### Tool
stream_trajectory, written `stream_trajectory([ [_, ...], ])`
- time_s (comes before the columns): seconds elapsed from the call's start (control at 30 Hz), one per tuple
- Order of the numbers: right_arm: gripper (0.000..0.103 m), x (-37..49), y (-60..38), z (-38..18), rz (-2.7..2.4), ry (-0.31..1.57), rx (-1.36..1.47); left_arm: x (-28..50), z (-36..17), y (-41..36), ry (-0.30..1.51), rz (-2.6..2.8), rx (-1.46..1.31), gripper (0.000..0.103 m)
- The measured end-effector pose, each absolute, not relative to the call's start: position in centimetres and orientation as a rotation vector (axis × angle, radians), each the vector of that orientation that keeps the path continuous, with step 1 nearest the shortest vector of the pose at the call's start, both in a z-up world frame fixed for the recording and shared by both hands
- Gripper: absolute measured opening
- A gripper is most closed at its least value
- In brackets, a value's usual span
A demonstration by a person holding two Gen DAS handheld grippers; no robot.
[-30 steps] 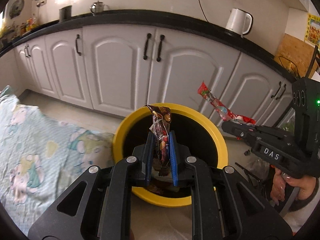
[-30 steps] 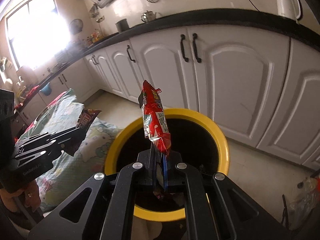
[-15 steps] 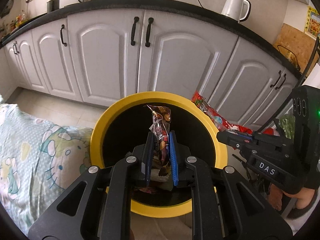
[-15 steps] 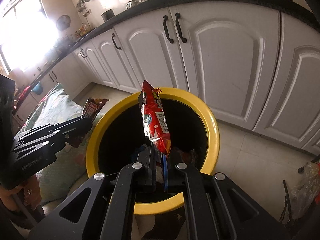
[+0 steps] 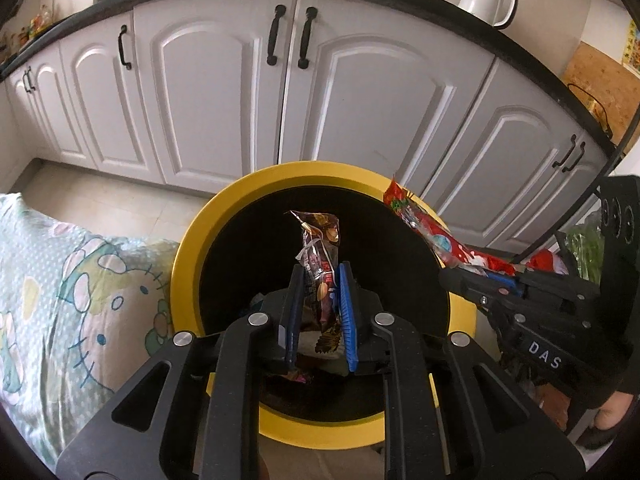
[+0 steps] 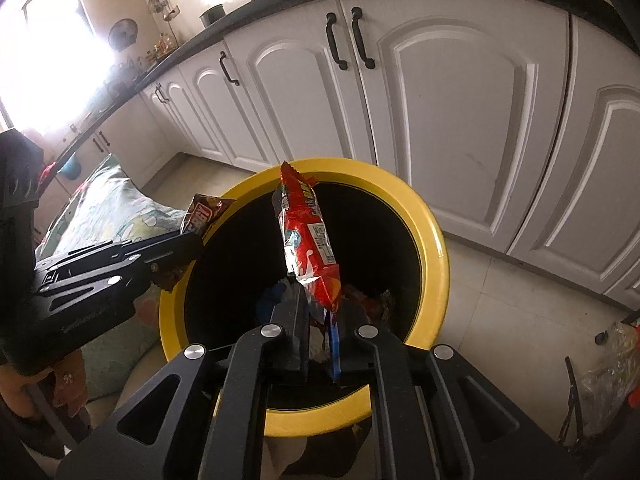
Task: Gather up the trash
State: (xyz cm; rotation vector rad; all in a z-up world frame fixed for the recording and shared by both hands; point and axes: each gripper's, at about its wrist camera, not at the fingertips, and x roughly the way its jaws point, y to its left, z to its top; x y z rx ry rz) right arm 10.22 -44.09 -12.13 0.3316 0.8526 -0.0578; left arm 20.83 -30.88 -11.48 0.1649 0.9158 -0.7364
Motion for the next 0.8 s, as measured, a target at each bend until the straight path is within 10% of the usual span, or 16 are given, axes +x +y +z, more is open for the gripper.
stream_trajectory([
  [0.27, 0.021, 10.5, -43.7, -11.9, -0.05, 0.85, 0.315, 21.7, -11.1, -30.4, 0.918, -0.714, 0.149, 0.012],
  [0.8, 0.076, 8.7, -43.3, -9.0, -0.111, 0.776, 0.27, 20.9, -8.3, -26.0, 0.881, -0.626, 0.113, 0.079],
])
